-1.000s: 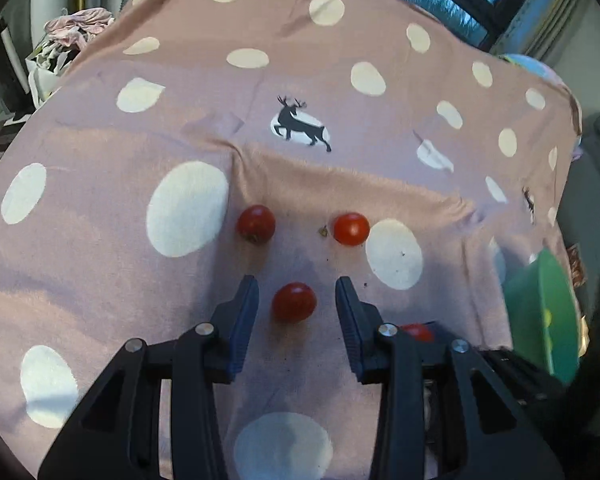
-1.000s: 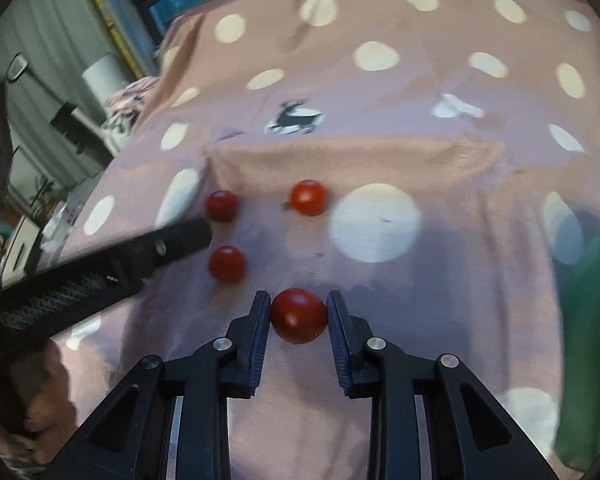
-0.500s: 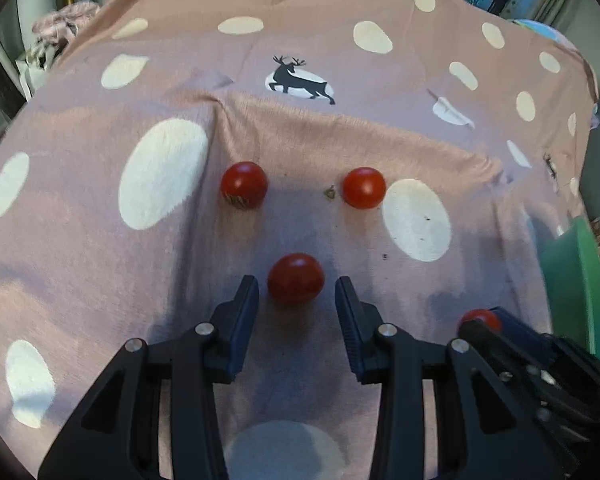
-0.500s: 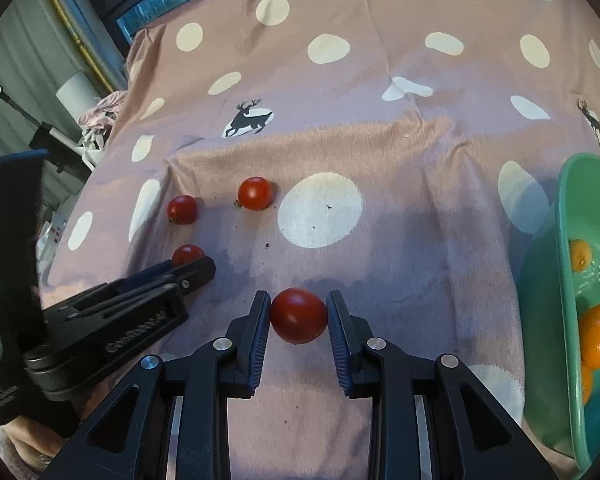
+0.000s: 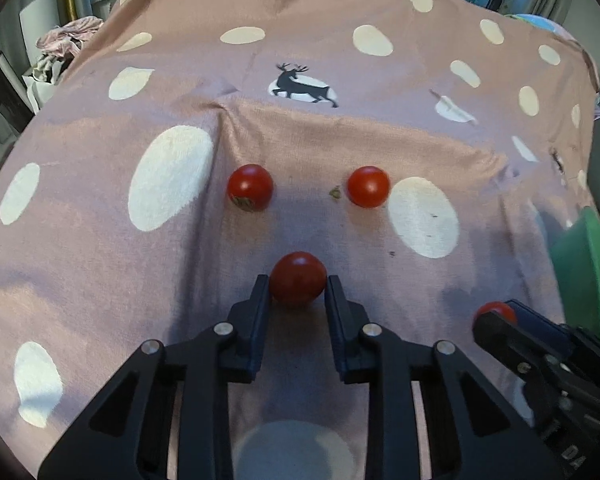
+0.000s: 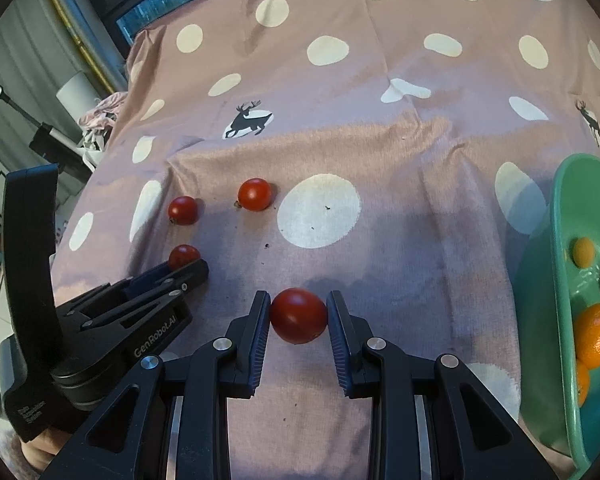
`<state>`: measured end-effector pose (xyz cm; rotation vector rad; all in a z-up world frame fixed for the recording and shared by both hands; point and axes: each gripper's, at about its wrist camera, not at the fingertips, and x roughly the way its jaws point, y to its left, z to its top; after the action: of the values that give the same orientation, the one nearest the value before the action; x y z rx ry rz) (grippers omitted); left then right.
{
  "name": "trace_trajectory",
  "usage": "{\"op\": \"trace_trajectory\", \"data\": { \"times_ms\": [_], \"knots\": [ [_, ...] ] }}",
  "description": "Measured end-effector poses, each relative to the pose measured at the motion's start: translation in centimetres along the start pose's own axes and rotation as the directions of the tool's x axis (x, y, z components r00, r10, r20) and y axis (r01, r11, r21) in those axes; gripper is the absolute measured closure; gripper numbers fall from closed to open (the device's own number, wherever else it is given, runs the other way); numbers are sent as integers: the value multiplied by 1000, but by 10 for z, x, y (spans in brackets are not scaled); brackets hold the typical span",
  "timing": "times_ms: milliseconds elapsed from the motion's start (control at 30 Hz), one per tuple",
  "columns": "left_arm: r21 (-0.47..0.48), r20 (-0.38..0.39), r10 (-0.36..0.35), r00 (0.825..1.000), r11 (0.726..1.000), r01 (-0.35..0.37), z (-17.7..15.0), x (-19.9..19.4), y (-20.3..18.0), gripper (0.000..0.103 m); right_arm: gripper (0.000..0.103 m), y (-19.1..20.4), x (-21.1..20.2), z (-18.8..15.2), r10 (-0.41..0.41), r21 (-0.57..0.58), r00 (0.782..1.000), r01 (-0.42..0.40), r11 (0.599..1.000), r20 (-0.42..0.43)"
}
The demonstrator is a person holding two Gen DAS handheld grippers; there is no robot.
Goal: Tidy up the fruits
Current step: 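Lift the cherry tomato with the right tool over the bowl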
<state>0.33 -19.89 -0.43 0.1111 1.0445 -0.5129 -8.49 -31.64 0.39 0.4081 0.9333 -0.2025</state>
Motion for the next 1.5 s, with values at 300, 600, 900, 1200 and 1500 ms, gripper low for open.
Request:
{"op": "trace_trajectory", "data": {
  "times_ms": [300, 600, 900, 1200, 1500],
  "knots": [
    [32, 126, -47, 991, 999, 43, -3, -50, -14, 77, 73, -2, -11, 2, 11, 7, 1000, -12, 1000, 25],
    [78, 223, -94, 970, 994, 78, -10, -90, -30, 77, 73, -13, -38, 8, 24, 40, 995, -28, 999, 96],
    [142, 290, -179, 940, 979, 143, -19, -125, -49, 77, 73, -26, -80, 10, 19, 71, 980, -34, 997, 197],
    [185, 322, -262, 910, 960, 211, -26, -151, -78, 77, 73, -39, -127, 8, -35, 72, 947, 13, 997, 319],
    [230, 287, -336, 897, 933, 276, -24, -142, -135, 77, 72, -78, -155, 8, -92, 145, 917, 38, 989, 388]
  ]
}}
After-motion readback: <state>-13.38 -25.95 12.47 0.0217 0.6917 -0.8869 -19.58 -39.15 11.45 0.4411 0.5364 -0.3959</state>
